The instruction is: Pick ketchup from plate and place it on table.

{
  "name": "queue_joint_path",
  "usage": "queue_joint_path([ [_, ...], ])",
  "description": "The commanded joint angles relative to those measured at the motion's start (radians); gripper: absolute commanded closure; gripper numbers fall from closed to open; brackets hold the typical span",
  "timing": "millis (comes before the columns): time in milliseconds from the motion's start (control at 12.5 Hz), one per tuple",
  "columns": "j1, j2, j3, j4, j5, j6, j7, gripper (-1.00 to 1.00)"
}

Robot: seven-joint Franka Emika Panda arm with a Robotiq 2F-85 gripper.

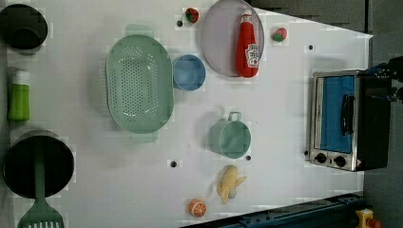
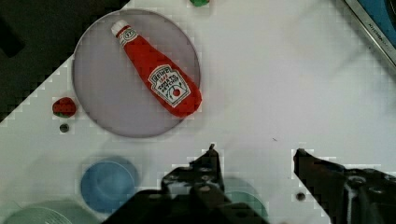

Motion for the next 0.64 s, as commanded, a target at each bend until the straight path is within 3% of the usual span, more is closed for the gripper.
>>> queue_joint_path([
  [80, -0.079, -0.187, 0.054, -0.122, 0.002, -0.118, 0.03, -0.57],
  [240, -0.08, -0.177, 0.051, -0.122, 0.001, -0.122, 0.03, -1.0],
  [640, -0.079, -0.15, 0.054, -0.121, 0.001, -0.076, 0.02, -1.0],
])
